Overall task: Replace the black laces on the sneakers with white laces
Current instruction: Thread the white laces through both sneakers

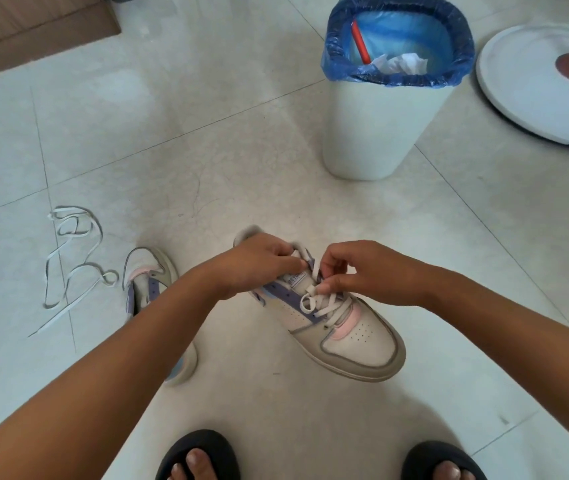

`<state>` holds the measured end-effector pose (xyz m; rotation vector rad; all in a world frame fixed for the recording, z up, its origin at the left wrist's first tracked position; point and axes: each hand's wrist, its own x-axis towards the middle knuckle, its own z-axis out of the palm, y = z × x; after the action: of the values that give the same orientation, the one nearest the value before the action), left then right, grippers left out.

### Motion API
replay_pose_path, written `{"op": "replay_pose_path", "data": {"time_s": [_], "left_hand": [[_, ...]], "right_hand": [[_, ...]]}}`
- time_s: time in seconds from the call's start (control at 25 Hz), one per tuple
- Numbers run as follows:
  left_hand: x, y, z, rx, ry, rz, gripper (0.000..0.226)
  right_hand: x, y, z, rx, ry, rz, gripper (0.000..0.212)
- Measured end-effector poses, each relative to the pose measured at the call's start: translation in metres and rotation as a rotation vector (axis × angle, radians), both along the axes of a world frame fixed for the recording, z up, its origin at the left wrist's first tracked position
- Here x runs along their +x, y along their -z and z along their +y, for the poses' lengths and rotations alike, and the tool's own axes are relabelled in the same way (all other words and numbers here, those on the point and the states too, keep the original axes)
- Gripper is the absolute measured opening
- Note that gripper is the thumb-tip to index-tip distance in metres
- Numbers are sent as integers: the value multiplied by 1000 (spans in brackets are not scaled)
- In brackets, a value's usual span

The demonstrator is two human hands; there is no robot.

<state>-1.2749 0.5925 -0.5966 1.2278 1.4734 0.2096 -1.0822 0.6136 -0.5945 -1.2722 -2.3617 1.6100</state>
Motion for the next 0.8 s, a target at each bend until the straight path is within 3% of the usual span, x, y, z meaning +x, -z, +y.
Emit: {"op": "replay_pose_path", "data": {"time_s": [0.08,0.24,0.4,0.52,0.8], "left_hand": [[0,-2,-1,-1,22,1,21],[-5,-9,1,5,79,61,28],[-8,-18,4,47,88,114,38],[-11,-26,7,75,75,145,38],[-7,-41,2,78,158,154,59]], "right_hand": [[-1,-5,2,-2,-74,-85,20],[11,-21,14,231,-34,-165,25],[32,-27,21,104,35,-206,17],[36,-30,19,-31,74,-69,16],[48,-28,29,66,102,-100,13]]}}
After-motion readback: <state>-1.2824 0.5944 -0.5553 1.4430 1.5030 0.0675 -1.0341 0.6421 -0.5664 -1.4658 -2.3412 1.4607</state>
